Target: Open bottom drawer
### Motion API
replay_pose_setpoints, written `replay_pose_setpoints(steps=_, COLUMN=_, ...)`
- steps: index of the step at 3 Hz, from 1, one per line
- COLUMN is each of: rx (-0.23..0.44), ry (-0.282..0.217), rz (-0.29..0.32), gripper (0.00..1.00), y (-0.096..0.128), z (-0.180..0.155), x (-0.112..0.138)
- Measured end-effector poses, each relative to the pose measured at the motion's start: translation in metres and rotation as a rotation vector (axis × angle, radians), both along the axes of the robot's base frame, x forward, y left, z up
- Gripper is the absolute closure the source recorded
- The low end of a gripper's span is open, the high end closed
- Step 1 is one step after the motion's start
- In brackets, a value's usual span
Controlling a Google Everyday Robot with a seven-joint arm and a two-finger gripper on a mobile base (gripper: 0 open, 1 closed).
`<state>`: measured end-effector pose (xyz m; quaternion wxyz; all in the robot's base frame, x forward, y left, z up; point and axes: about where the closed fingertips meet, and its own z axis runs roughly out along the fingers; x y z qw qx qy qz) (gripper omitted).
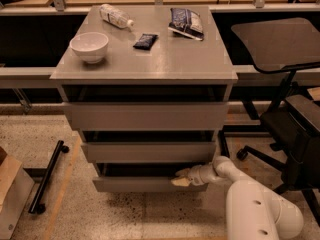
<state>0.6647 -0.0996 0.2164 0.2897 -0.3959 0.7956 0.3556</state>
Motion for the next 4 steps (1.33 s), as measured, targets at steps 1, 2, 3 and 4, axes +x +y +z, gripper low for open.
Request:
replay_pose_setpoints(steps=1, rx=-0.007, ry=0.048, rz=0.002, gripper=0.83, y=0.001, z=-0.002, x=-0.023)
replay_pose_setpoints(steps=2, rx=0.005, ry=0.112, rz=0.038, gripper=0.84, y=0.019, z=-0.012, x=-0.058)
replay_pose_setpoints(steps=3, rx=0.005, ry=0.112, rz=0.038, gripper=0.60, y=0.018, z=-0.006, x=-0.058)
replay_pose_setpoints(steps=4, rx=0.005, ry=0.112, rz=0.038, gripper=0.37, y=0.018, z=-0.006, x=-0.058)
